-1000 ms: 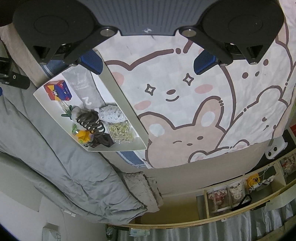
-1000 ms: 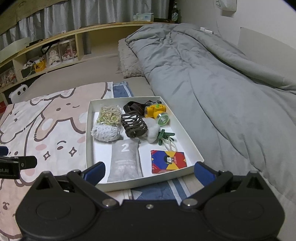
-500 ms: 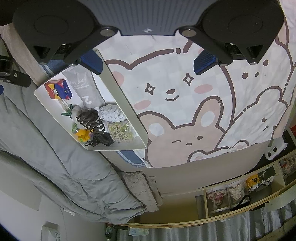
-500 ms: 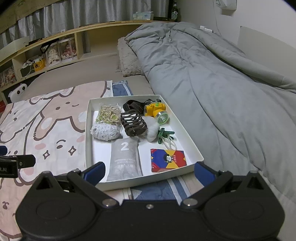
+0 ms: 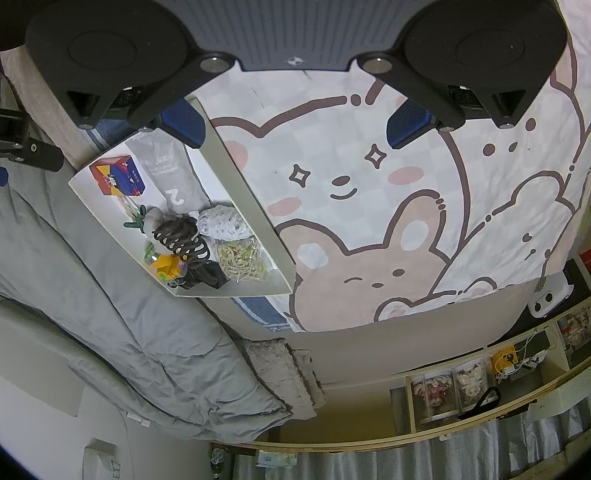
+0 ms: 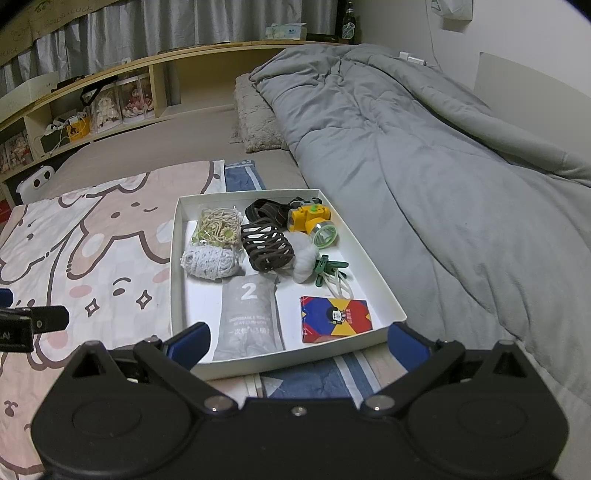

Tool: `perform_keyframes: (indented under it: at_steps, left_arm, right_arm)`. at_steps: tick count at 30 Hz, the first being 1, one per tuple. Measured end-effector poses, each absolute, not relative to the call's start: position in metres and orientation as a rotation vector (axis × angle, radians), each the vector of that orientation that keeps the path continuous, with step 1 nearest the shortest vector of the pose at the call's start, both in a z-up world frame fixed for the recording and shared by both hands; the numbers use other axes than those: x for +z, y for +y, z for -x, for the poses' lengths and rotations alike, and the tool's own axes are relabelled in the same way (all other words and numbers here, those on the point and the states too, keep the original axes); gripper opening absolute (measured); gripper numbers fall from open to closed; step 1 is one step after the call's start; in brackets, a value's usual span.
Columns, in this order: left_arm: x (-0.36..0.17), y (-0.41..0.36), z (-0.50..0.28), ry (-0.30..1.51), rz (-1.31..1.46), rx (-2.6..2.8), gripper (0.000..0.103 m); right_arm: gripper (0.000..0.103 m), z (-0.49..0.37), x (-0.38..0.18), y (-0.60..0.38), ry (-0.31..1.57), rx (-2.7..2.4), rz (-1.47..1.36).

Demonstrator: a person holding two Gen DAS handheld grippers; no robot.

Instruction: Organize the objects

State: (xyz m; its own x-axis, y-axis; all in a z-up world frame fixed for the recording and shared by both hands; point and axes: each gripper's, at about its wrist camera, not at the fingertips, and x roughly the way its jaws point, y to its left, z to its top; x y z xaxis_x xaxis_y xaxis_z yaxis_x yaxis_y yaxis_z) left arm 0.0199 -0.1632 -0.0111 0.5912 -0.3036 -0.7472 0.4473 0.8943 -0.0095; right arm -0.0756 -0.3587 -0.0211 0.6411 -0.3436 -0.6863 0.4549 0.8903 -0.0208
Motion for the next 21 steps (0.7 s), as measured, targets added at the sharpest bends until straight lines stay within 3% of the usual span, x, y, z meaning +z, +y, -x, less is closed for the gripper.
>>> perform_keyframes:
  at_steps: [21]
  left_arm:
    - [-0.0103, -0.1638, -0.0199, 0.831, -0.185, -0.441, 0.103]
  right_arm:
    - [0.103, 0.0748, -0.0228, -0.3592, 0.752, -0.455, -0.162]
